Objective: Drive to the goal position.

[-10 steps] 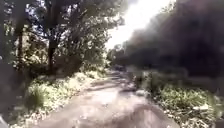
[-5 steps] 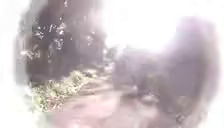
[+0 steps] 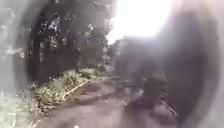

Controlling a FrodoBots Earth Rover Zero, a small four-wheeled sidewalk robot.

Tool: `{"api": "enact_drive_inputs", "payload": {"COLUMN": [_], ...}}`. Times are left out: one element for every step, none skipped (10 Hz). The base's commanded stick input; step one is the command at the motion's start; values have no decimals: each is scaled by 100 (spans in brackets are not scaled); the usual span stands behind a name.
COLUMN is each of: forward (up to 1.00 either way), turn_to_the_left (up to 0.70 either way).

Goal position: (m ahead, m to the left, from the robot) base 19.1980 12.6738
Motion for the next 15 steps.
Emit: {"api": "enact_drive_inputs", "payload": {"forward": [100, 100, 100, 100, 100, 100, 100, 100, 100, 100, 100, 100, 100, 100, 100], "turn_to_the_left": [0, 0, 0, 0, 0, 0, 0, 0, 0, 0, 1, -40, -38, -21, 0]}}
